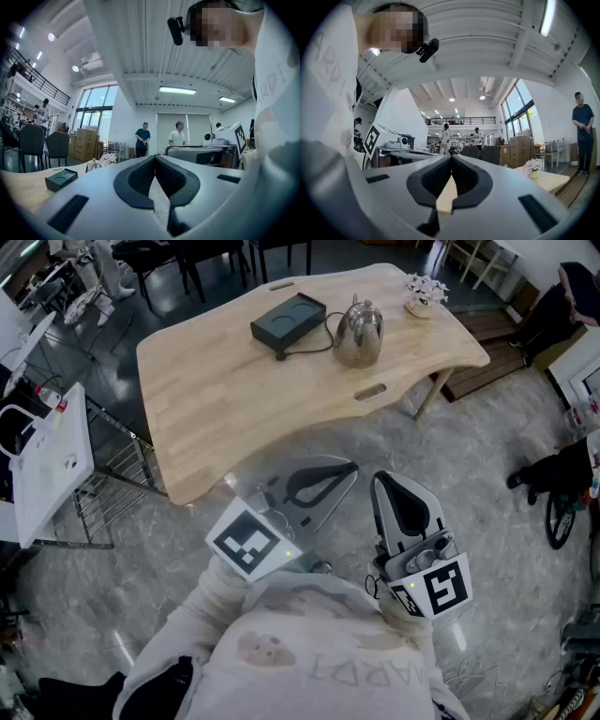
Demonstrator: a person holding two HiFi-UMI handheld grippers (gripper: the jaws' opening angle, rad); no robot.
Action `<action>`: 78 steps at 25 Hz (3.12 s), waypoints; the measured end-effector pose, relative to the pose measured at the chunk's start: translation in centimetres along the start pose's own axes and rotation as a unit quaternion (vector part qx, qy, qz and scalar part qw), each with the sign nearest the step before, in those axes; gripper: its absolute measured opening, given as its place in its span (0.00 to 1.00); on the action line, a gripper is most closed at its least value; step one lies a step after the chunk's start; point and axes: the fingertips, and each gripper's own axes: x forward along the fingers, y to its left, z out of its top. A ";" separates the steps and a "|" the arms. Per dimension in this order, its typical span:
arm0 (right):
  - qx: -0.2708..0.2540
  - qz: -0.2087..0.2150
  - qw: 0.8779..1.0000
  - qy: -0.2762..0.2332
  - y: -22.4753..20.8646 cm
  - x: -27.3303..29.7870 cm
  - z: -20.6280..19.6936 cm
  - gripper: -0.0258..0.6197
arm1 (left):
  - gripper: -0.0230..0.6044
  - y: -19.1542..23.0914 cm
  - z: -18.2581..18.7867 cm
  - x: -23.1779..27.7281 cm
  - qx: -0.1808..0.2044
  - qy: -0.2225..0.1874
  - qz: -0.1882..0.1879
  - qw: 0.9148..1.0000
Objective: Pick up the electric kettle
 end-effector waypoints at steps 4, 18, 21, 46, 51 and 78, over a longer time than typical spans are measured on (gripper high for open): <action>-0.001 -0.001 1.000 -0.001 0.1 0.3 0.1 0.07 | 0.06 0.2 0.1 -0.1 -0.001 -0.001 -0.003 1.000; 0.012 -0.002 1.000 -0.013 -0.2 1.3 -0.1 0.07 | 0.06 1.6 -0.2 -0.2 -0.010 -0.025 -0.007 1.000; 0.011 -0.002 1.000 -0.010 -0.4 1.9 -0.2 0.07 | 0.06 2.6 -0.5 0.0 -0.021 -0.024 -0.007 0.999; 0.002 -0.033 0.999 -0.004 -3.8 8.2 -1.9 0.07 | 0.18 10.2 -3.5 4.9 0.009 0.007 -0.065 0.998; 0.005 -0.038 0.999 0.004 -4.7 8.9 -2.4 0.07 | 0.20 11.8 -4.4 5.9 -0.001 0.013 -0.064 0.998; 0.031 -0.025 0.999 0.026 -18.7 15.1 -5.5 0.07 | 0.26 22.6 -9.8 19.3 -0.032 0.073 -0.049 0.996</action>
